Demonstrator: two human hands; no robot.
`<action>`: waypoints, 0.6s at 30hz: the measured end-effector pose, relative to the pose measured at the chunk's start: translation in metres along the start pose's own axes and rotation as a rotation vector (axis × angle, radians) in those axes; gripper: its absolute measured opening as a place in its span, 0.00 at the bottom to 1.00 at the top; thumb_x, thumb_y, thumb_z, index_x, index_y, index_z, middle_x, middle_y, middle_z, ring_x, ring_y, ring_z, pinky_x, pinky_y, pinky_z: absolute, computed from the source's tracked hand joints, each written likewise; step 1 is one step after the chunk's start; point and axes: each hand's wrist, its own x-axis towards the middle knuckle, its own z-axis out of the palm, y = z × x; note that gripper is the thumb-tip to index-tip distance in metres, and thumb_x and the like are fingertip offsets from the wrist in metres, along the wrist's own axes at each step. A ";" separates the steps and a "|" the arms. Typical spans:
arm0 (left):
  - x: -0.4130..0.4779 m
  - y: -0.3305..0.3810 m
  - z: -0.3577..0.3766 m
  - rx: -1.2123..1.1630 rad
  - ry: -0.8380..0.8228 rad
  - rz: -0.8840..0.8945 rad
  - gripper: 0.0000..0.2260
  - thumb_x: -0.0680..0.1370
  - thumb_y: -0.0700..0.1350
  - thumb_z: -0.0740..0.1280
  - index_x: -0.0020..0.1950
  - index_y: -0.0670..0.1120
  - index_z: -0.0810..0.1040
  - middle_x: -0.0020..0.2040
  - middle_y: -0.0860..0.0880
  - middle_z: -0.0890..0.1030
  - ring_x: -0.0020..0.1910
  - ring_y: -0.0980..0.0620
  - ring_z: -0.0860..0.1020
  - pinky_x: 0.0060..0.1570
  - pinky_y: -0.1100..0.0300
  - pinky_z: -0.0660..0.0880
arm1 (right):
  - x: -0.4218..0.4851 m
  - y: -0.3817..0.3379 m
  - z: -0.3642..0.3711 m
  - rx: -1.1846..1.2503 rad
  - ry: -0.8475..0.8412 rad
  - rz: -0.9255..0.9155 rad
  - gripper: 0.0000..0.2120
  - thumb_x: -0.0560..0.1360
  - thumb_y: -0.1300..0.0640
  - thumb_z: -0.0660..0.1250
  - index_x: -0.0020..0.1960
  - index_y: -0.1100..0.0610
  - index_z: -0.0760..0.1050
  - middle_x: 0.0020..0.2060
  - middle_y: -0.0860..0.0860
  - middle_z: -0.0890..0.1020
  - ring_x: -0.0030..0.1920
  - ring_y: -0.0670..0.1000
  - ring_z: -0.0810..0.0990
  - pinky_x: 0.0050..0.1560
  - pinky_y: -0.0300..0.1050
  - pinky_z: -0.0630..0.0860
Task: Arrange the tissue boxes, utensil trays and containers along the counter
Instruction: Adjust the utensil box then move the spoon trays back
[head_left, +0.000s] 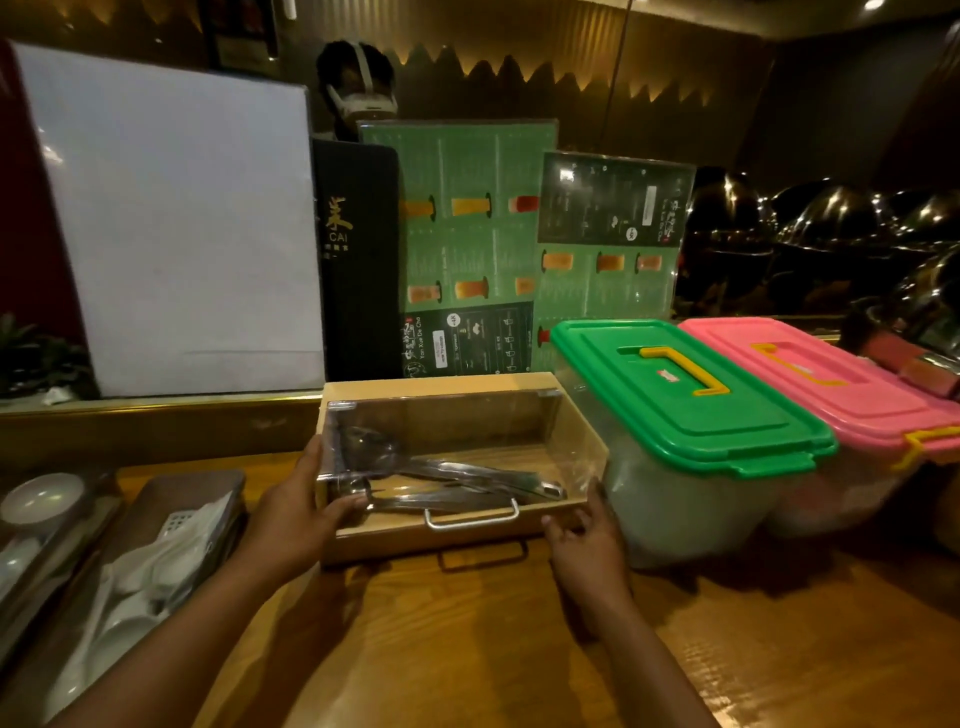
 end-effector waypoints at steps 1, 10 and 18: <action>0.000 -0.001 -0.001 -0.024 -0.017 0.004 0.43 0.73 0.52 0.74 0.80 0.57 0.50 0.70 0.45 0.75 0.61 0.44 0.78 0.50 0.54 0.75 | -0.005 -0.005 0.000 0.026 -0.003 0.000 0.37 0.73 0.51 0.73 0.71 0.27 0.58 0.66 0.46 0.76 0.61 0.50 0.78 0.63 0.58 0.76; -0.029 -0.051 -0.077 0.145 0.016 0.080 0.32 0.71 0.52 0.76 0.73 0.52 0.69 0.70 0.48 0.75 0.69 0.46 0.73 0.66 0.49 0.71 | -0.119 -0.063 0.076 -0.162 -0.245 -0.152 0.11 0.75 0.58 0.72 0.56 0.48 0.78 0.48 0.43 0.81 0.50 0.43 0.80 0.52 0.45 0.80; -0.065 -0.122 -0.161 0.142 0.014 -0.042 0.30 0.70 0.51 0.76 0.70 0.50 0.72 0.64 0.48 0.77 0.62 0.47 0.76 0.59 0.51 0.75 | -0.239 -0.113 0.201 -0.406 -0.748 -0.434 0.48 0.59 0.30 0.76 0.73 0.29 0.56 0.71 0.34 0.57 0.67 0.39 0.66 0.64 0.40 0.71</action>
